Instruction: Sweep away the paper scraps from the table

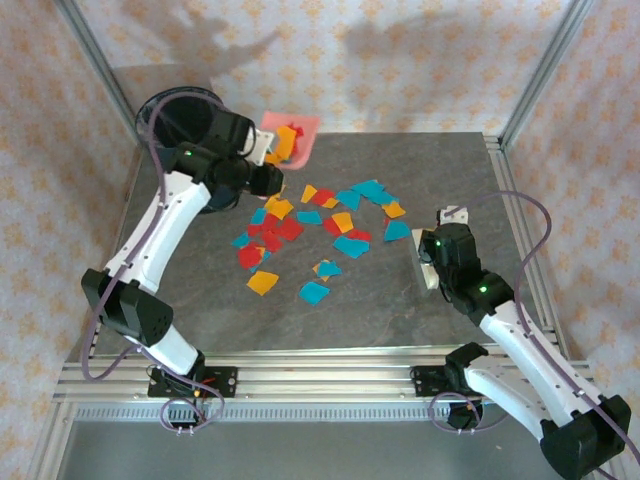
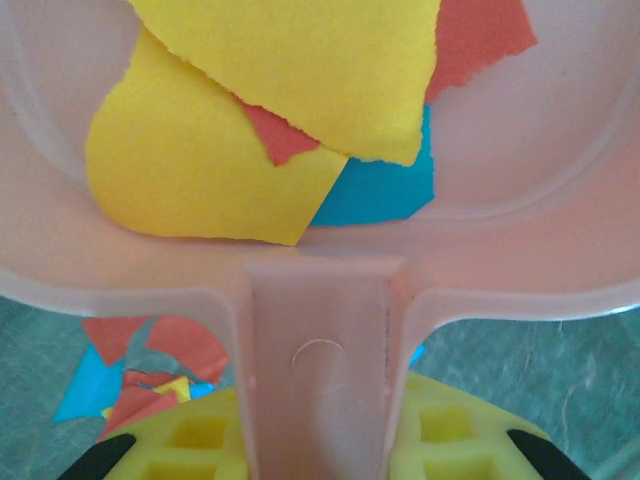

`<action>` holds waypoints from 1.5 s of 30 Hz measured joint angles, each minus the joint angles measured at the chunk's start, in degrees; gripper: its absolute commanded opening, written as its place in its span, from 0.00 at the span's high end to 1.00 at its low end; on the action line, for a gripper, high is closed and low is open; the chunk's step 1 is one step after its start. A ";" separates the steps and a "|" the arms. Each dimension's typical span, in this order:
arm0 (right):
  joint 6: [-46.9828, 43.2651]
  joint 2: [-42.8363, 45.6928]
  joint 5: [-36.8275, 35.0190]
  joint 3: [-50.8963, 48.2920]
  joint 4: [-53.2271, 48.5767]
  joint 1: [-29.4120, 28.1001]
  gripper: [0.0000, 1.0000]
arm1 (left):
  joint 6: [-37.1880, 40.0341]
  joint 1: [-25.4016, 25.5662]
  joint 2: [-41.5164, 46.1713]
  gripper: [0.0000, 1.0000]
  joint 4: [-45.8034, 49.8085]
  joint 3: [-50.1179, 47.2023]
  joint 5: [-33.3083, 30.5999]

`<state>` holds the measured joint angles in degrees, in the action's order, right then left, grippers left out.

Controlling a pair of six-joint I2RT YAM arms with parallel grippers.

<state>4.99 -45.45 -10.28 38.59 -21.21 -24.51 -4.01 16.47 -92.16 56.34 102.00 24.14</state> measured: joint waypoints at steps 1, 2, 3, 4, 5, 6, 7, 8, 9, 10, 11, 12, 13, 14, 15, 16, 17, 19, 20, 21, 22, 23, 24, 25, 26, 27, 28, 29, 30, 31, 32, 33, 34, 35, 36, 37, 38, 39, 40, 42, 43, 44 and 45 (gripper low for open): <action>0.15 -0.07 0.15 0.00 0.00 0.00 1.00 | -0.52 -0.98 -0.02 1.00 0.11 1.22 0.09; 0.26 -0.15 0.24 0.00 0.00 0.00 1.00 | -0.92 -2.08 -0.13 1.00 0.20 2.47 0.33; 0.37 -0.22 0.39 0.00 -0.02 0.00 1.00 | -1.20 -2.73 -0.13 1.00 0.15 3.26 0.52; 0.42 -0.28 0.50 0.00 -0.02 0.00 1.00 | -1.86 -4.17 -0.26 1.00 0.37 4.28 0.87; 0.57 -0.37 0.68 0.00 -0.02 0.00 1.00 | -2.25 -5.31 -0.66 1.00 0.70 5.25 1.46; 0.59 -0.44 0.85 0.00 -0.04 0.00 1.00 | -2.86 -6.38 -1.20 1.00 0.76 6.54 2.12; 0.61 -0.48 1.01 0.00 -0.07 0.00 1.00 | -3.74 -8.00 -2.25 1.00 0.83 8.17 2.99; 0.66 -0.48 1.09 0.00 -0.11 0.00 1.00 | -4.31 -9.31 -3.23 1.00 0.76 9.35 3.69; 0.81 -0.48 1.16 0.02 -0.15 0.00 1.00 | -5.11 -10.36 -4.07 1.00 0.72 10.32 4.22; 0.85 -0.48 1.29 0.11 -0.28 0.00 1.00 | -5.90 -11.63 -5.01 1.00 0.61 11.08 4.72; 0.87 -0.48 1.29 0.17 -0.42 0.00 1.00 | -6.91 -12.59 -5.81 1.00 0.48 11.56 5.51; 0.98 -0.48 1.29 0.26 -0.52 0.00 1.00 | -7.78 -13.35 -6.38 1.00 0.24 11.78 6.21; 1.01 -0.48 1.29 0.39 -0.68 0.00 1.00 | -8.70 -14.01 -6.93 1.00 -0.17 11.89 6.99; 1.01 -0.48 1.31 0.50 -0.74 0.00 1.00 | -9.86 -14.69 -7.43 1.00 -0.61 11.96 7.76; 1.03 -0.48 1.31 0.59 -0.81 0.00 1.00 | -11.15 -15.41 -7.98 1.00 -1.31 11.96 8.72; 1.03 -0.48 1.31 0.68 -0.90 0.00 1.00 | -12.31 -16.02 -8.41 1.00 -1.90 11.96 9.44; 1.07 -0.48 1.31 0.72 -0.98 0.00 1.00 | -13.22 -16.59 -8.72 1.00 -2.43 11.98 10.12; 1.25 -0.48 1.33 0.74 -1.16 0.00 1.00 | -15.45 -17.81 -9.44 1.00 -3.54 12.22 11.43; 1.31 -0.48 1.36 0.74 -1.22 0.00 1.00 | -16.41 -18.38 -9.84 1.00 -4.00 12.55 11.87; 1.46 -0.48 1.49 0.74 -1.29 0.00 1.00 | -17.42 -18.91 -10.19 1.00 -4.70 12.85 12.35; 1.49 -0.48 1.51 0.74 -1.38 0.00 1.00 | -18.60 -19.56 -10.56 1.00 -5.40 13.09 12.98; 1.57 -0.48 1.53 0.74 -1.49 0.00 1.00 | -19.74 -20.15 -10.84 1.00 -6.19 13.22 13.40; 1.66 -0.48 1.55 0.74 -1.57 0.00 1.00 | -20.65 -20.63 -11.13 1.00 -6.80 13.31 13.77; 1.68 -0.48 1.57 0.74 -1.62 0.00 1.00 | -21.64 -21.05 -11.34 1.00 -7.41 13.33 14.27; 1.70 -0.48 1.60 0.74 -1.60 0.00 1.00 | -22.73 -21.51 -11.63 1.00 -8.13 13.33 14.69; 1.79 -0.48 1.66 0.74 -1.62 0.00 1.00 | -23.80 -21.86 -11.89 1.00 -8.66 13.35 15.06; 1.90 -0.48 1.70 0.74 -1.62 0.00 1.00 | -25.16 -22.14 -12.17 1.00 -9.42 13.35 15.69; 1.95 -0.48 1.73 0.74 -1.60 0.00 1.00 | -26.32 -22.25 -12.44 1.00 -10.01 13.35 16.15; 1.99 -0.48 1.70 0.74 -1.62 0.00 1.00 | -27.28 -22.47 -12.66 1.00 -10.71 13.35 16.48; 2.12 -0.48 1.73 0.74 -1.60 0.00 1.00 | -28.83 -22.64 -12.90 1.00 -11.72 13.29 17.25; 2.19 -0.48 1.73 0.74 -1.62 0.00 1.00 | -29.92 -22.64 -12.98 1.00 -12.57 13.11 17.73; 2.34 -0.48 1.75 0.74 -1.62 0.00 1.00 | -31.10 -22.86 -13.00 1.00 -13.75 12.76 18.38; 2.54 -0.48 1.75 0.74 -1.60 0.00 1.00 | -32.50 -22.97 -13.00 1.00 -15.19 12.26 19.08; 2.73 -0.48 1.75 0.74 -1.60 0.00 1.00 | -33.90 -23.08 -13.00 1.00 -16.55 11.78 19.63; 2.80 -0.48 1.75 0.74 -1.60 0.00 1.00 | -35.26 -23.26 -13.00 1.00 -17.84 11.21 20.24; 2.95 -0.46 1.75 0.74 -1.60 0.00 1.00 | -36.83 -23.43 -12.98 1.00 -19.47 10.40 20.85; 2.97 -0.46 1.75 0.74 -1.60 0.00 1.00 | -38.07 -23.61 -13.00 1.00 -20.74 9.68 21.24; 2.97 -0.46 1.75 0.74 -1.60 0.00 1.00 | -39.65 -23.76 -12.98 1.00 -22.40 8.70 21.81; 2.97 -0.46 1.75 0.74 -1.60 0.00 1.00 | -41.72 -23.98 -12.98 1.00 -24.72 7.30 22.40; 2.95 -0.46 1.75 0.74 -1.60 0.00 1.00 | -45.68 -24.22 -12.98 1.00 -28.55 4.94 23.30; 2.95 -0.46 1.75 0.74 -1.60 0.00 1.00 | -47.82 -24.39 -12.98 1.00 -30.93 3.34 23.76; 2.97 -0.46 1.75 0.74 -1.60 0.00 1.00 | -49.96 -24.41 -12.98 1.00 -32.85 2.10 24.09; 2.95 -0.46 1.75 0.74 -1.60 0.00 1.00 | -51.60 -24.50 -12.98 1.00 -34.36 1.25 24.35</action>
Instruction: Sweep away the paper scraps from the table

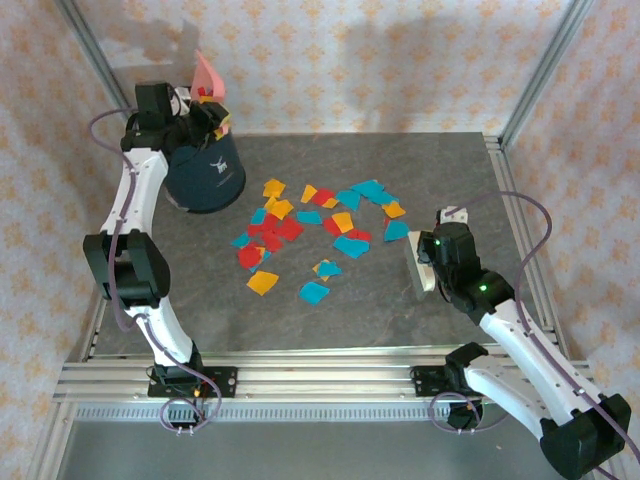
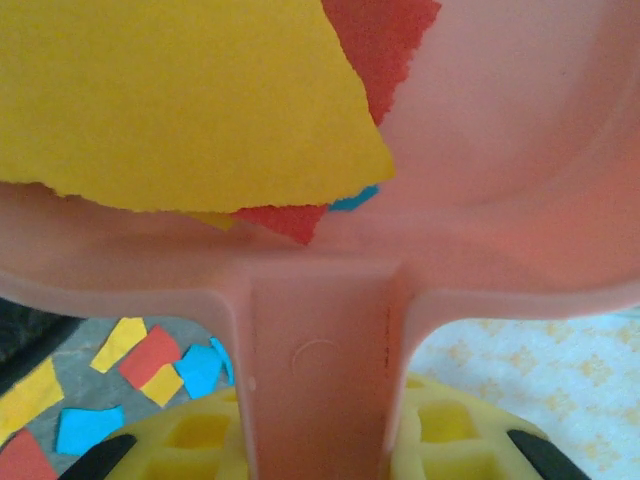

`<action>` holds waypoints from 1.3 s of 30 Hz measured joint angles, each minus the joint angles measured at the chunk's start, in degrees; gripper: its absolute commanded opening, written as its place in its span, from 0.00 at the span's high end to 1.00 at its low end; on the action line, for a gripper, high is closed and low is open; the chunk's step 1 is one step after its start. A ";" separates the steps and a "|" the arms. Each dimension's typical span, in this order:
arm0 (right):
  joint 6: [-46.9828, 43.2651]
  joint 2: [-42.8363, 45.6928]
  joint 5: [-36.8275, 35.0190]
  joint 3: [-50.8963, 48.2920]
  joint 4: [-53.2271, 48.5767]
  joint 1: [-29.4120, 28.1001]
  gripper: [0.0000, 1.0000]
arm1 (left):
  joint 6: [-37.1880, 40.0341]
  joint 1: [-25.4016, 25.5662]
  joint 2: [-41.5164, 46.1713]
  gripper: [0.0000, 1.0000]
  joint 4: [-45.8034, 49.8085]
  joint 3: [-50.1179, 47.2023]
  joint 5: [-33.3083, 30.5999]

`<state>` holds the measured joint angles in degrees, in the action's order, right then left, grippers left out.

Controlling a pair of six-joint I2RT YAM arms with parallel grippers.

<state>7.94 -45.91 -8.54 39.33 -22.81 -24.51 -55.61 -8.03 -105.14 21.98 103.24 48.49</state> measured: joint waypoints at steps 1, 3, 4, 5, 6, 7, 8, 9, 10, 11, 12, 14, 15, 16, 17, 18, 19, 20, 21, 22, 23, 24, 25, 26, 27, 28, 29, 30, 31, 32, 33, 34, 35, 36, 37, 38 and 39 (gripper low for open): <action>0.02 0.00 0.00 0.00 0.00 0.00 1.00 | -1.68 -0.02 0.00 1.00 -1.57 -0.79 0.26; 0.02 0.00 0.00 0.00 0.00 0.00 1.00 | -4.48 0.00 0.02 1.00 -4.63 -2.01 0.68; 0.02 0.02 0.00 0.00 -0.02 0.00 1.00 | -6.12 0.00 0.11 1.00 -6.78 -2.91 0.76; 0.02 0.02 0.00 0.00 0.00 0.00 1.00 | -7.58 0.00 0.26 1.00 -8.35 -3.69 0.87; 0.02 0.07 0.00 0.00 0.00 0.00 1.00 | -8.94 0.00 0.44 1.00 -10.10 -4.68 0.94; 0.02 0.11 0.00 0.00 0.00 0.00 1.00 | -10.58 0.00 0.70 1.00 -11.85 -5.68 0.98; 0.02 0.15 0.00 0.00 0.00 0.00 1.00 | -12.20 0.00 1.11 1.00 -13.99 -7.10 0.96; 0.02 0.17 0.00 0.00 0.00 0.00 1.00 | -13.42 0.00 1.53 1.00 -15.19 -8.11 0.94; 0.02 0.22 0.00 0.00 0.00 0.00 1.00 | -14.69 0.00 1.92 1.00 -16.39 -9.05 0.85; 0.02 0.22 0.00 0.00 -0.02 0.00 1.00 | -15.89 0.00 2.21 1.00 -17.68 -9.84 0.79; 0.04 0.26 0.00 0.00 0.00 0.00 1.00 | -17.51 0.00 2.58 1.00 -19.47 -10.69 0.81; 0.04 0.33 0.00 -0.02 0.00 0.00 1.00 | -20.22 0.00 3.02 1.00 -22.64 -11.85 0.83; 0.04 0.35 0.00 -0.02 0.00 0.00 1.00 | -21.62 0.00 3.15 1.00 -24.39 -12.33 0.83; 0.04 0.42 0.00 -0.02 0.00 0.00 1.00 | -22.88 0.00 3.28 1.00 -26.12 -12.76 0.81; 0.04 0.44 0.00 -0.02 0.00 0.00 1.00 | -24.39 0.00 3.32 1.00 -27.74 -13.14 0.83; 0.04 0.50 0.00 -0.02 0.00 0.00 1.00 | -26.03 0.00 3.39 1.00 -30.14 -13.75 0.83; 0.04 0.55 0.00 -0.02 0.00 0.00 1.00 | -27.80 0.00 3.41 1.00 -32.06 -14.27 0.83; 0.04 0.59 0.00 -0.02 0.00 0.00 1.00 | -28.92 0.00 3.41 1.00 -33.79 -14.82 0.83; 0.07 0.70 0.00 -0.02 0.00 0.00 1.00 | -30.95 0.00 3.41 1.00 -36.09 -15.50 0.81; 0.09 0.76 0.00 -0.04 0.00 0.00 1.00 | -32.85 0.00 3.41 1.00 -38.07 -16.17 0.81; 0.22 0.87 0.00 -0.07 0.00 0.00 1.00 | -34.01 0.00 3.41 1.00 -39.43 -16.65 0.81; 0.24 1.01 0.00 -0.13 0.00 0.00 1.00 | -35.78 0.00 3.41 1.00 -41.20 -17.25 0.79; 0.26 1.07 0.00 -0.15 -0.02 0.00 1.00 | -37.05 0.00 3.41 1.00 -42.34 -17.55 0.81; 0.26 1.14 0.00 -0.20 -0.02 0.00 1.00 | -37.94 0.00 3.41 1.00 -43.28 -17.75 0.79; 0.33 1.18 0.00 -0.24 -0.02 0.00 1.00 | -39.15 0.00 3.41 1.00 -44.61 -18.03 0.81; 0.44 1.18 0.00 -0.26 -0.09 0.00 1.00 | -40.26 0.00 3.41 1.00 -45.97 -18.32 0.79; 0.46 1.20 0.00 -0.26 -0.11 0.00 1.00 | -41.09 0.00 3.41 1.00 -46.97 -18.56 0.79; 0.46 1.20 0.00 -0.26 -0.17 0.00 1.00 | -42.21 0.00 3.41 1.00 -48.09 -18.88 0.76; 0.48 1.20 0.00 -0.26 -0.22 0.00 1.00 | -42.97 0.00 3.41 1.00 -49.03 -19.17 0.79; 0.50 1.27 0.00 -0.26 -0.24 0.00 1.00 | -43.56 0.00 3.41 1.00 -49.75 -19.37 0.79; 0.52 1.33 0.00 -0.26 -0.28 0.00 1.00 | -43.89 0.00 3.41 1.00 -49.99 -19.41 0.79; 0.66 1.49 0.00 -0.26 -0.37 0.00 1.00 | -44.00 0.00 3.41 1.00 -50.12 -19.41 0.83; 0.68 1.64 0.04 -0.26 -0.39 0.00 1.00 | -43.98 0.00 3.43 1.00 -50.16 -19.41 0.83; 0.68 1.79 0.20 -0.26 -0.39 0.00 1.00 | -43.54 0.00 3.52 1.00 -49.99 -19.41 0.90; 0.74 1.92 0.26 -0.26 -0.39 0.00 1.00 | -43.04 0.00 3.58 1.00 -49.51 -19.41 1.03; 0.90 2.03 0.48 -0.26 -0.39 0.00 1.00 | -41.90 0.00 3.82 1.00 -48.43 -19.41 1.25; 1.07 2.08 0.70 -0.26 -0.39 0.00 1.00 | -40.72 0.00 4.20 1.00 -47.23 -19.41 1.68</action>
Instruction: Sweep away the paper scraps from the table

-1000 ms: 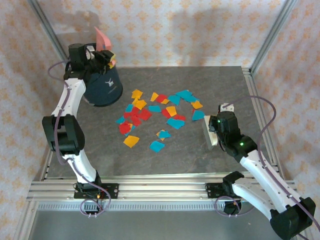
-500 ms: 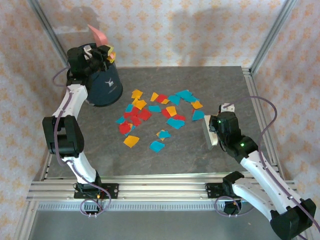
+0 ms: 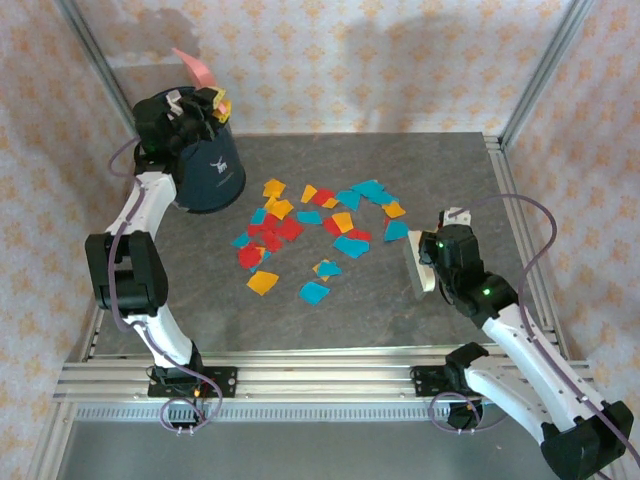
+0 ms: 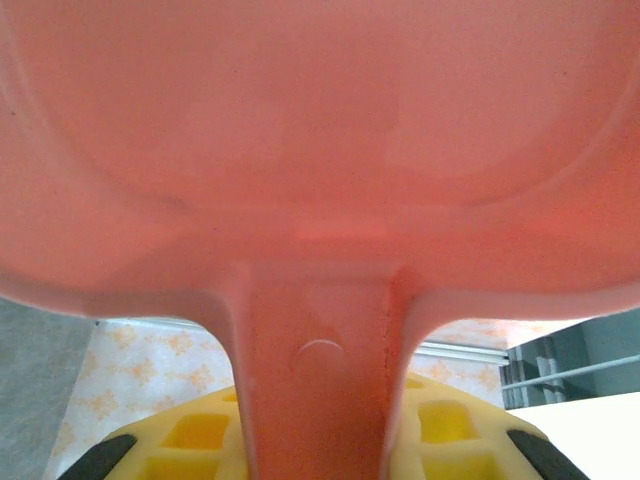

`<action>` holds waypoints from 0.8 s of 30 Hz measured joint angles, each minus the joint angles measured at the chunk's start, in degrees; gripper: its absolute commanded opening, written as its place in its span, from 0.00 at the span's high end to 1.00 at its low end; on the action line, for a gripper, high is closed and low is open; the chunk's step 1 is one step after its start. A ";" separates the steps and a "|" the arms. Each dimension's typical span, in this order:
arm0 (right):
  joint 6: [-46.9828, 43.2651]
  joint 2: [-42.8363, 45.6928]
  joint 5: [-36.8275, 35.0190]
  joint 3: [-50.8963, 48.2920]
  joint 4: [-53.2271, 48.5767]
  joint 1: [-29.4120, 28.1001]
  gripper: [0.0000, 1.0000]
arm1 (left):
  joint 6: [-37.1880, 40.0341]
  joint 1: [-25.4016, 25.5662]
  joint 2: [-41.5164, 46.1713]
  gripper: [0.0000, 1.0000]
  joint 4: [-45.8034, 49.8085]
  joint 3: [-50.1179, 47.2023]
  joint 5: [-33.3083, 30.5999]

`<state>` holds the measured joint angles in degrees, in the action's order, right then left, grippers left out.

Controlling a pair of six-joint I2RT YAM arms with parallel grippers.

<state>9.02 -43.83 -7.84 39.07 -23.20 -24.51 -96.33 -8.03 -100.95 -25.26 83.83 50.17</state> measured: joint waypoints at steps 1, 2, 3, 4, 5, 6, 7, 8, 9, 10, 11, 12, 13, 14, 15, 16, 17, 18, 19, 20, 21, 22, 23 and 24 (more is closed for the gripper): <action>0.07 0.00 0.42 0.00 0.02 0.00 1.00 | 1.44 0.00 0.48 1.00 1.33 0.00 0.26; 0.20 0.00 0.63 0.00 0.02 0.00 1.00 | 2.95 0.00 1.07 1.00 2.95 0.00 0.50; 0.26 -0.02 1.33 0.00 0.02 0.00 1.00 | 4.74 0.00 1.79 1.00 4.83 0.02 0.68; 0.46 -0.02 2.16 0.00 0.07 0.02 1.00 | 6.75 0.00 2.58 1.00 6.71 0.02 0.90; 0.57 -0.04 2.86 0.00 0.11 0.00 1.00 | 8.72 0.00 3.45 1.00 8.81 0.07 1.16; 0.87 -0.13 4.11 0.00 0.33 0.02 1.00 | 11.65 0.00 4.42 1.00 11.85 0.26 1.53; 1.14 -0.37 5.25 0.00 0.72 0.02 1.00 | 14.40 0.00 5.29 1.00 14.60 0.52 1.75; 1.40 -0.72 6.49 0.00 1.22 0.02 1.00 | 17.00 0.00 6.01 1.00 17.38 0.85 1.90; 1.73 -1.36 8.24 0.02 1.97 0.02 1.00 | 20.85 0.00 6.91 1.00 21.20 1.53 1.90; 1.99 -2.08 9.68 0.02 2.60 0.00 1.00 | 23.50 0.00 7.43 1.00 24.24 2.19 1.92; 2.45 -3.30 12.44 0.04 3.61 0.00 1.00 | 27.23 0.00 8.02 1.00 28.20 3.19 1.88; 2.84 -4.35 14.29 0.07 4.44 0.02 1.00 | 30.34 0.00 8.44 1.00 31.91 4.31 1.70; 3.32 -5.68 16.74 0.09 5.44 0.02 1.00 | 34.45 0.00 8.79 1.00 36.46 5.79 1.29; 3.91 -7.08 19.19 0.15 6.51 0.00 1.00 | 37.83 0.00 9.03 1.00 40.09 6.95 0.61; 4.61 -8.66 22.08 0.22 7.87 0.00 1.00 | 42.62 0.04 9.46 1.00 45.20 8.79 -0.42; 5.11 -9.73 23.82 0.26 8.74 -0.09 1.00 | 45.31 0.04 9.77 1.00 47.87 9.64 -1.11; 5.68 -10.97 25.92 0.37 9.86 -0.20 1.00 | 49.07 0.07 10.14 1.00 51.74 10.91 -1.92; 6.34 -12.35 28.09 0.55 11.15 -0.48 1.00 | 53.27 0.15 10.60 1.00 55.93 12.15 -2.91; 6.71 -13.66 29.79 0.90 12.22 -0.96 1.00 | 56.76 0.28 11.10 1.00 59.28 13.03 -3.67; 7.02 -15.10 31.41 1.40 13.11 -1.68 1.00 | 60.76 0.63 11.69 1.00 63.12 13.99 -5.03; 7.10 -16.55 32.83 1.99 14.03 -2.58 1.00 | 63.87 1.18 12.20 1.00 66.05 14.53 -6.27; 7.23 -17.62 33.90 2.47 14.80 -3.28 1.00 | 66.75 1.88 12.79 1.00 68.96 14.95 -7.69; 7.30 -18.95 35.15 3.08 15.52 -4.22 1.00 | 69.59 2.75 13.40 1.00 71.73 15.13 -9.29; 7.32 -20.37 36.22 3.80 16.22 -5.22 1.00 | 72.06 3.65 14.10 1.00 74.20 15.13 -10.75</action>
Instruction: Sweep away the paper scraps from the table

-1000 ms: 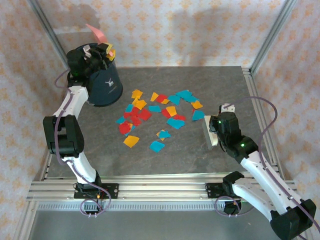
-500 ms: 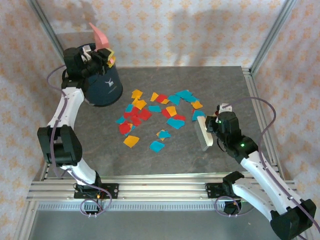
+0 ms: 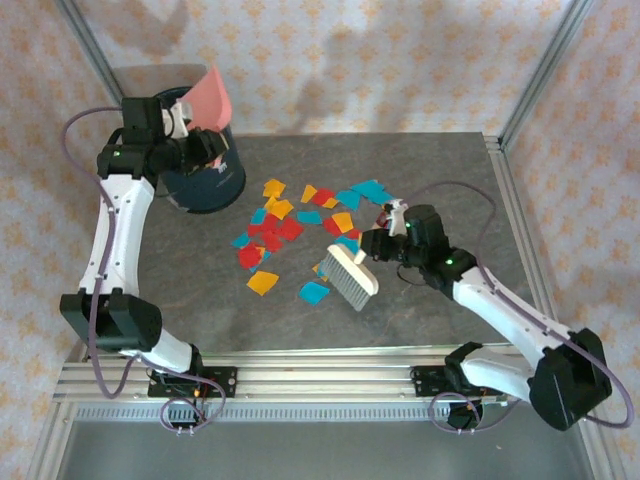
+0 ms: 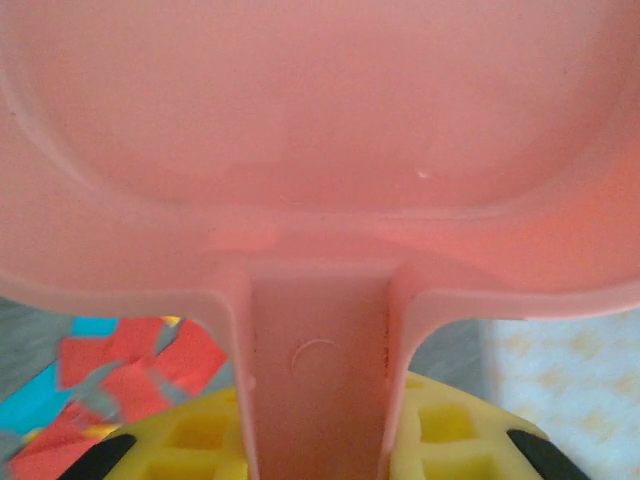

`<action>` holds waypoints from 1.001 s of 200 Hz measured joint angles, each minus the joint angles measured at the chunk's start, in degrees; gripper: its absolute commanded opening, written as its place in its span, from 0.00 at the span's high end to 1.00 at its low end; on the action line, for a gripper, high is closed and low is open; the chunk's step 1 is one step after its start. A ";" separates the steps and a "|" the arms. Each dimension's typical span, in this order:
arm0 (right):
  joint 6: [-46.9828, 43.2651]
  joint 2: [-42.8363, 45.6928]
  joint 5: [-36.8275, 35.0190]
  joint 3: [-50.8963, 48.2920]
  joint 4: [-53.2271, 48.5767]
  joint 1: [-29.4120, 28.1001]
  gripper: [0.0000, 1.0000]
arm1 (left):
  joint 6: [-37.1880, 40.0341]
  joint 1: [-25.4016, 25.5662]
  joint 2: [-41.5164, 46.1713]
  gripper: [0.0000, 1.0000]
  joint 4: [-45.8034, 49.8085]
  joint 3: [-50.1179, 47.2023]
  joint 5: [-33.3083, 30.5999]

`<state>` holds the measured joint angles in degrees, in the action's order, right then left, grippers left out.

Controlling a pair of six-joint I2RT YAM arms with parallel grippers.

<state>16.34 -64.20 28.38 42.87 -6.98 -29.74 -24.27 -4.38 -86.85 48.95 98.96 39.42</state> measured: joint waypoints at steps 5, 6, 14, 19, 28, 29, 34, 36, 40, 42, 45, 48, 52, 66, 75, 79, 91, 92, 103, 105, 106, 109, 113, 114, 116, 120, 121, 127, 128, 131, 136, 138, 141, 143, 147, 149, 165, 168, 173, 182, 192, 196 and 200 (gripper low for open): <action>0.00 -1.11 0.79 0.59 0.61 -0.68 1.00 | 1.86 0.70 0.55 1.00 2.03 0.00 -1.11; -0.02 -1.29 0.92 0.68 0.68 -0.79 1.00 | 2.12 0.83 0.63 1.00 2.36 0.00 -1.29; -0.02 -2.95 2.08 1.51 1.31 -1.86 1.00 | 4.33 1.70 1.38 1.00 4.66 -0.02 -2.62; -0.02 -4.00 2.82 1.99 1.84 -2.43 1.00 | 5.73 2.25 1.95 1.00 6.25 -0.04 -3.67; -0.04 -5.49 4.02 2.58 2.78 -3.30 1.00 | 7.96 2.84 3.13 1.00 8.24 -0.44 -5.51; -0.04 -5.75 4.15 2.67 2.89 -3.43 1.00 | 8.09 2.86 3.26 1.00 8.37 -0.50 -5.68; -0.04 -6.88 5.11 3.10 3.34 -3.98 1.00 | 9.07 2.91 4.00 1.00 9.07 -0.98 -6.43; -0.02 -7.21 5.42 3.21 3.52 -4.13 1.00 | 9.44 2.91 4.31 1.00 9.40 -1.18 -6.67; -0.04 -7.87 5.90 3.48 3.74 -4.46 1.00 | 10.21 2.91 5.01 1.00 9.90 -1.75 -7.28; -0.04 -8.44 6.25 3.67 3.91 -4.68 1.00 | 10.58 2.91 5.20 1.00 10.10 -1.97 -7.43; -0.07 -8.83 6.60 3.85 4.02 -4.87 1.00 | 11.08 2.91 5.90 1.00 10.49 -2.54 -7.78; -0.09 -9.62 7.04 4.15 4.09 -5.18 1.00 | 11.74 2.91 6.64 1.00 11.04 -3.15 -8.31; -0.17 -10.32 7.56 4.50 4.11 -5.51 1.00 | 12.28 2.91 7.21 1.00 11.50 -3.67 -8.70; -0.61 -13.07 9.05 5.84 4.15 -6.47 1.00 | 13.97 3.17 9.42 1.00 12.70 -5.81 -9.99; -0.98 -15.04 10.03 6.69 4.39 -7.10 1.00 | 14.78 3.30 10.40 1.00 13.53 -6.78 -10.40; -1.14 -15.61 10.29 6.91 4.48 -7.34 1.00 | 15.08 3.45 10.78 1.00 13.84 -7.21 -10.60; -1.60 -17.62 11.04 7.74 4.50 -7.93 1.00 | 15.85 3.65 11.45 1.00 14.69 -8.04 -11.32; -1.60 -17.77 11.08 7.78 4.50 -8.02 1.00 | 15.89 3.67 11.52 1.00 14.73 -8.11 -11.37; -2.05 -19.12 11.06 8.13 4.61 -8.24 1.00 | 16.50 3.69 11.78 1.00 14.93 -8.70 -11.50; -2.10 -19.26 11.02 8.13 4.66 -8.26 1.00 | 16.52 3.69 11.80 1.00 14.93 -8.72 -11.50; -2.25 -19.43 10.97 8.13 4.70 -8.26 1.00 | 16.68 3.69 11.82 1.00 14.95 -8.81 -11.52; -2.32 -19.78 10.73 8.13 4.70 -8.26 1.00 | 16.83 3.69 11.82 1.00 14.97 -8.96 -11.58; -2.45 -19.96 10.60 8.13 4.70 -8.26 1.00 | 16.90 3.69 11.85 1.00 14.97 -9.05 -11.61; -2.45 -19.96 10.60 8.13 4.70 -8.26 1.00 | 16.90 3.69 11.85 1.00 14.97 -9.05 -11.61; -2.51 -20.02 10.54 8.13 4.66 -8.26 1.00 | 16.90 3.69 11.85 1.00 14.97 -9.09 -11.61; -2.71 -20.31 10.16 8.13 4.63 -8.24 1.00 | 17.00 3.72 11.85 1.00 15.08 -9.22 -11.63; -2.71 -20.31 10.16 8.13 4.63 -8.24 1.00 | 17.00 3.72 11.85 1.00 15.08 -9.22 -11.63; -2.91 -20.46 9.27 8.13 4.63 -8.22 1.00 | 17.25 3.74 11.85 1.00 15.10 -9.49 -11.61; -3.04 -20.48 8.76 8.13 4.66 -8.22 1.00 | 17.33 3.78 11.87 1.00 15.13 -9.55 -11.63; -3.13 -20.52 8.37 8.13 4.70 -8.22 1.00 | 17.33 3.87 11.87 1.00 15.23 -9.70 -11.63; -3.41 -20.55 7.08 8.13 4.66 -8.24 1.00 | 17.46 3.91 11.93 1.00 15.23 -10.01 -11.61; -3.52 -20.57 6.40 8.13 4.63 -8.24 1.00 | 17.53 3.91 11.93 1.00 15.23 -10.14 -11.61; -3.54 -20.57 5.66 8.13 4.59 -8.24 1.00 | 17.59 3.93 11.98 1.00 15.23 -10.34 -11.63; -3.69 -20.57 4.90 8.13 4.57 -8.24 1.00 | 17.68 3.96 11.98 1.00 15.26 -10.47 -11.61; -3.74 -20.57 4.09 8.13 4.57 -8.24 1.00 | 17.81 4.02 11.98 1.00 15.37 -10.71 -11.63; -3.76 -20.57 3.52 8.13 4.57 -8.22 1.00 | 17.90 4.04 11.98 1.00 15.41 -10.86 -11.61; -3.69 -20.57 -0.74 8.13 4.68 -8.09 1.00 | 18.23 4.20 11.98 1.00 15.80 -11.74 -11.61; -3.72 -20.57 -1.57 8.13 4.72 -8.07 1.00 | 18.29 4.24 11.98 1.00 15.93 -11.96 -11.61; -3.69 -20.57 -2.71 8.11 4.85 -7.98 1.00 | 18.34 4.37 11.98 1.00 16.02 -12.15 -11.61; -3.26 -20.35 -5.73 7.67 5.64 -7.74 1.00 | 18.38 4.76 11.98 1.00 16.15 -12.52 -11.61; -2.82 -19.80 -8.26 6.93 6.29 -7.43 1.00 | 18.36 5.22 11.98 1.00 16.22 -12.87 -11.61; -2.36 -19.28 -9.84 6.32 6.73 -7.15 1.00 | 18.38 5.46 11.98 1.00 16.24 -12.96 -11.61; -2.10 -18.82 -10.97 5.81 7.06 -6.95 1.00 | 18.38 5.70 11.98 1.00 16.26 -13.03 -11.63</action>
<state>14.24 -83.02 17.41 48.69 0.08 -36.69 -5.89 1.32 -74.87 65.21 85.93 27.79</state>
